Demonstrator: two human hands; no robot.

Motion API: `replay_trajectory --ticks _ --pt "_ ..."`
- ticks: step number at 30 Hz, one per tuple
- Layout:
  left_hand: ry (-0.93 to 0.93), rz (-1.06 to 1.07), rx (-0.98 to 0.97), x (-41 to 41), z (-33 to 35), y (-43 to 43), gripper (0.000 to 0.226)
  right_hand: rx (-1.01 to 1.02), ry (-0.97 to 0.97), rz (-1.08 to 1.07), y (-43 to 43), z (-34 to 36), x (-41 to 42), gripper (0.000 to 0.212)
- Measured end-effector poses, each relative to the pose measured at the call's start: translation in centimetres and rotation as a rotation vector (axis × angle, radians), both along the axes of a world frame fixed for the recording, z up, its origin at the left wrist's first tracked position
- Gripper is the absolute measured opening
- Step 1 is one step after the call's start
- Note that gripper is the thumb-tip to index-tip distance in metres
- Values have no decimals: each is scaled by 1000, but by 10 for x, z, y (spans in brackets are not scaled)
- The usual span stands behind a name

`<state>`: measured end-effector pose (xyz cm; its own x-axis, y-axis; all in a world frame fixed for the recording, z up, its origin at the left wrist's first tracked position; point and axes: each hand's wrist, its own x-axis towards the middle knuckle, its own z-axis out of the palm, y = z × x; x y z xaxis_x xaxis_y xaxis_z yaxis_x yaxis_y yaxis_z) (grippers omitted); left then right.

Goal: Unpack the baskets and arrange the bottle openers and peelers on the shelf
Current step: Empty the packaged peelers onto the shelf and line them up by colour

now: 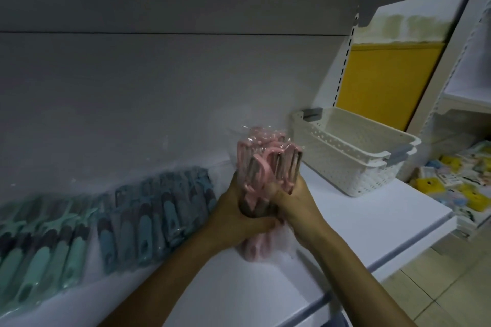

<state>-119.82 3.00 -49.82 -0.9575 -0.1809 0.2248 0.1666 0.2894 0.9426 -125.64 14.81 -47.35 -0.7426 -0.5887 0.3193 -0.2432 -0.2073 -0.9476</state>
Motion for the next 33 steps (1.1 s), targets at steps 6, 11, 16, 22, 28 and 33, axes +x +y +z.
replay_trajectory --ticks 6,11,16,22,28,33 --pt "-97 324 397 -36 0 9 69 159 -283 -45 -29 17 -48 43" --pt "-353 451 527 -75 4 -2 100 407 -392 -23 -56 17 -90 57" --pt "-272 685 -110 -73 -8 -3 96 535 -111 -215 -54 -4 -107 47" --pt "-192 321 -1373 -68 -41 -13 55 450 -187 -20 -29 -21 -100 32" --pt "-257 418 -944 -81 -38 -3 53 515 220 -365 -20 -35 -101 31" --pt "-304 167 -964 -100 -4 -42 47 772 494 -167 -7 -43 -112 40"
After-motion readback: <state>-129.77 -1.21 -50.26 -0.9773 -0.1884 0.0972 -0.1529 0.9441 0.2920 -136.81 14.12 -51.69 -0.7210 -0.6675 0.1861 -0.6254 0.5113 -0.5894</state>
